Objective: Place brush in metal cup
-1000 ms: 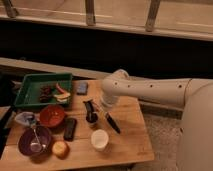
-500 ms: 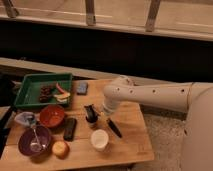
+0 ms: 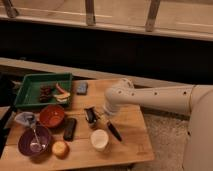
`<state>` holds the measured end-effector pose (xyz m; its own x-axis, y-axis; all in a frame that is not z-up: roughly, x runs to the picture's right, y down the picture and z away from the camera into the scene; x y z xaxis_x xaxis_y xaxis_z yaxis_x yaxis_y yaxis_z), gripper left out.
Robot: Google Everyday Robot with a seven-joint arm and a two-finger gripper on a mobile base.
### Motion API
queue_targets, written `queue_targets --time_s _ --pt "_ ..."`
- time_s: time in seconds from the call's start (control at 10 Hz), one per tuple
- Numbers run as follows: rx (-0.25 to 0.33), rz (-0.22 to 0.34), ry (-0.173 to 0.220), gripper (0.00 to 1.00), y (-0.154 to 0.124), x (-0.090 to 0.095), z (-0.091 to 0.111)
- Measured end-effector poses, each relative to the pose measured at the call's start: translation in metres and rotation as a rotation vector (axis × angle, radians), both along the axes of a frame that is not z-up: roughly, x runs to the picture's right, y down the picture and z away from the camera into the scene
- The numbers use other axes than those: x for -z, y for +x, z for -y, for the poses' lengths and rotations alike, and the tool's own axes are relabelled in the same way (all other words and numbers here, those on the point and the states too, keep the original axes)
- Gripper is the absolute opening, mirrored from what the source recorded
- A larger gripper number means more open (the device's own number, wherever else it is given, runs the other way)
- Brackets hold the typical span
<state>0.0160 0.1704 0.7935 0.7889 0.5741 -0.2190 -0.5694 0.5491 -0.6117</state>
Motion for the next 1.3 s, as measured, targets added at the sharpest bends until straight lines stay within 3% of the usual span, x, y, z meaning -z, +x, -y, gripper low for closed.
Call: queue_targets --time_s 0.4,0.7,0.9,1.3 --pt "0.005 0.043 -0.008 0.41 -0.009 0.003 -0.005" --pt "-0.004 0.069 0.005 0.74 -0.012 0.006 -0.003" --pt "-0.009 0.078 0.01 0.8 -0.012 0.007 -0.002" --pt "-0.016 0.086 0.01 0.8 -0.012 0.008 -0.002"
